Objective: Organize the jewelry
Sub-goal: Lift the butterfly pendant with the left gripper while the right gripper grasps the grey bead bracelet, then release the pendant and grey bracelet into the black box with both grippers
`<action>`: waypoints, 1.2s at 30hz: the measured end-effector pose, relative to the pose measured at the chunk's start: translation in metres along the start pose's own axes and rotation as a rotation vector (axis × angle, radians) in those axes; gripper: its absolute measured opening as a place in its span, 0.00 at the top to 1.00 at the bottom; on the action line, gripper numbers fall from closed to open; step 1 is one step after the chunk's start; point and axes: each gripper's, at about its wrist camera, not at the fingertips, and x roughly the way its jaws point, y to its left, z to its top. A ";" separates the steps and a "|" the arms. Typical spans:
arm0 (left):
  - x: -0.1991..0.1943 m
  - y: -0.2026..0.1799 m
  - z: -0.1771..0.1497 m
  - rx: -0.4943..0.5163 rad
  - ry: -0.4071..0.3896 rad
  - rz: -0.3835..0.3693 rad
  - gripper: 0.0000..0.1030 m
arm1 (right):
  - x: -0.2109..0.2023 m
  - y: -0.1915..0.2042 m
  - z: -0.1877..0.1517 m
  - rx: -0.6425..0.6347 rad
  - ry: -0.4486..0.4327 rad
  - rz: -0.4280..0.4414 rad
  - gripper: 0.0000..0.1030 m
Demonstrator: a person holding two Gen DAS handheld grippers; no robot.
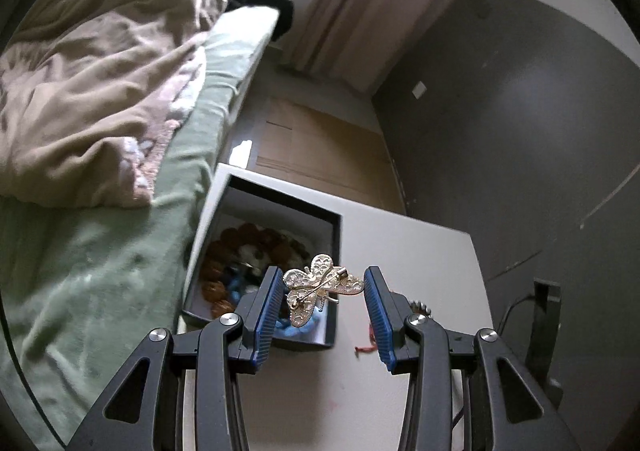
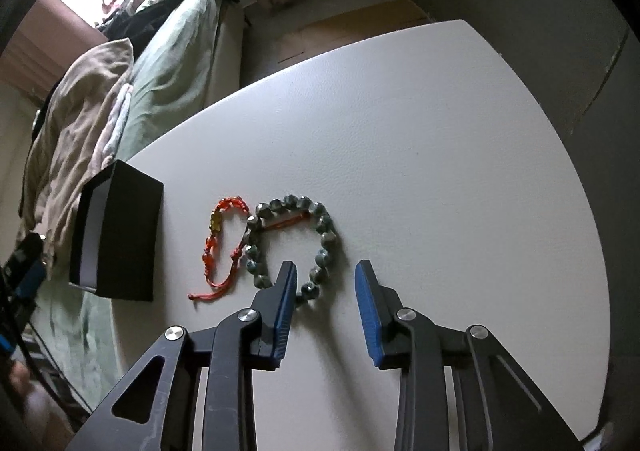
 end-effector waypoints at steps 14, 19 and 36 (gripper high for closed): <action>0.025 0.017 0.018 -0.061 0.034 -0.026 0.58 | 0.007 0.022 0.011 -0.126 -0.022 -0.109 0.89; 0.041 0.017 0.022 -0.080 0.069 -0.033 0.58 | -0.010 0.025 0.021 -0.105 -0.067 -0.017 0.89; 0.023 0.033 0.029 -0.169 0.038 -0.100 0.39 | -0.058 0.068 0.029 -0.081 -0.229 0.387 0.89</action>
